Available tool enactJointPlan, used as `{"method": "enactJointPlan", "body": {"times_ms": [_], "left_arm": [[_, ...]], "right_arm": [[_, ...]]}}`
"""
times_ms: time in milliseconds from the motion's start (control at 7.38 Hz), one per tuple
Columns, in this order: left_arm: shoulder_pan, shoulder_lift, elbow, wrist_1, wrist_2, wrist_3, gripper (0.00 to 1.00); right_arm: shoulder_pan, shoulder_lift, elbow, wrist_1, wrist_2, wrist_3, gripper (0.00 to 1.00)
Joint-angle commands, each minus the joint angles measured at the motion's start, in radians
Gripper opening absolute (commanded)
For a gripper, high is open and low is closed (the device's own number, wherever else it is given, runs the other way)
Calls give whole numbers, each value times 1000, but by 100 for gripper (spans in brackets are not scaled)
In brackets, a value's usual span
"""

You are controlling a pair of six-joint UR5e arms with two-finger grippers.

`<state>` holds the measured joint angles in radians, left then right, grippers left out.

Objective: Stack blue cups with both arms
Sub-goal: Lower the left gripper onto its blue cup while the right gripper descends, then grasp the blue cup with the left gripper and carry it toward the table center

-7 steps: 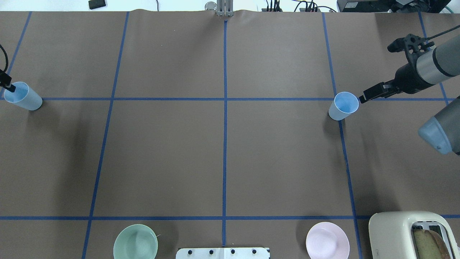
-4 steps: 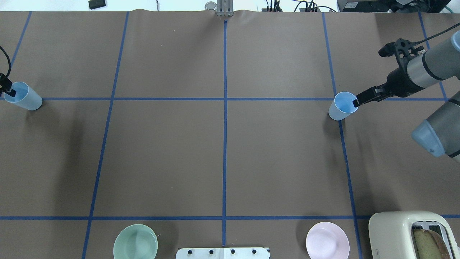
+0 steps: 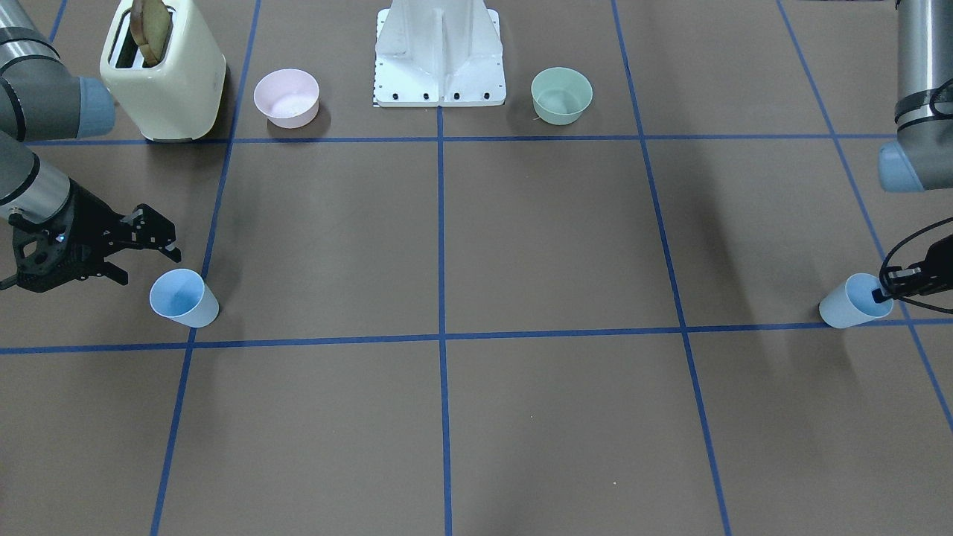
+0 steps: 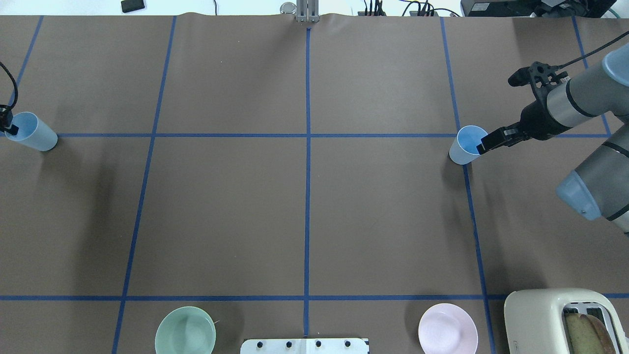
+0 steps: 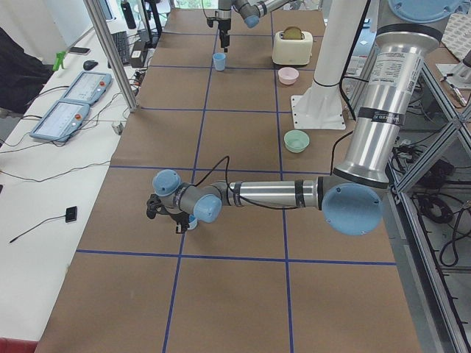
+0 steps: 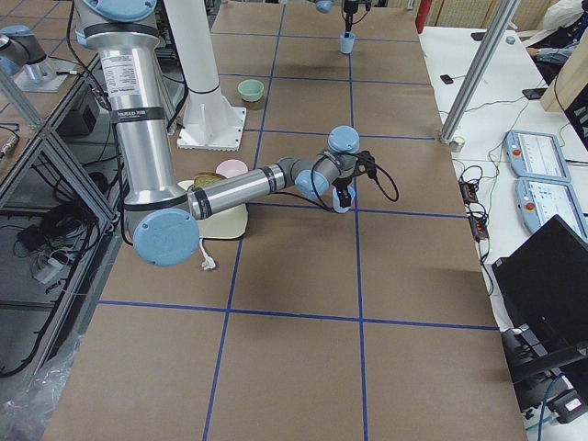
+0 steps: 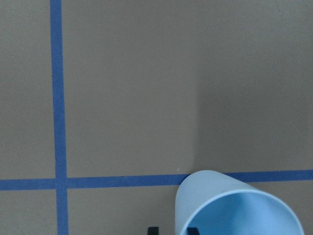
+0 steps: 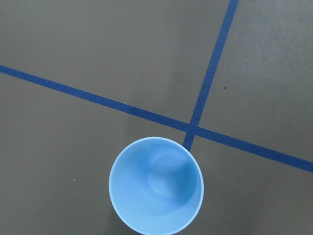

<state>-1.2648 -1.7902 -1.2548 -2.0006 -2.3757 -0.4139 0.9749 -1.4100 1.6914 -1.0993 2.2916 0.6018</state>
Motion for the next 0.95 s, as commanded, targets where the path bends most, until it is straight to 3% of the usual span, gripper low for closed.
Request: {"method": "enactJointPlan", "body": {"times_ms": [0, 406, 812], "left_arm": [[-1, 5, -61, 43, -136, -6, 0], [1, -55, -240, 247, -158, -144, 0], [53, -87, -339, 258, -157, -356, 0]], "right_arm": [[-1, -3, -7, -1, 0, -13, 86], [11, 76, -115, -1, -3, -40, 81], [31, 106, -136, -4, 9, -42, 81]]}}
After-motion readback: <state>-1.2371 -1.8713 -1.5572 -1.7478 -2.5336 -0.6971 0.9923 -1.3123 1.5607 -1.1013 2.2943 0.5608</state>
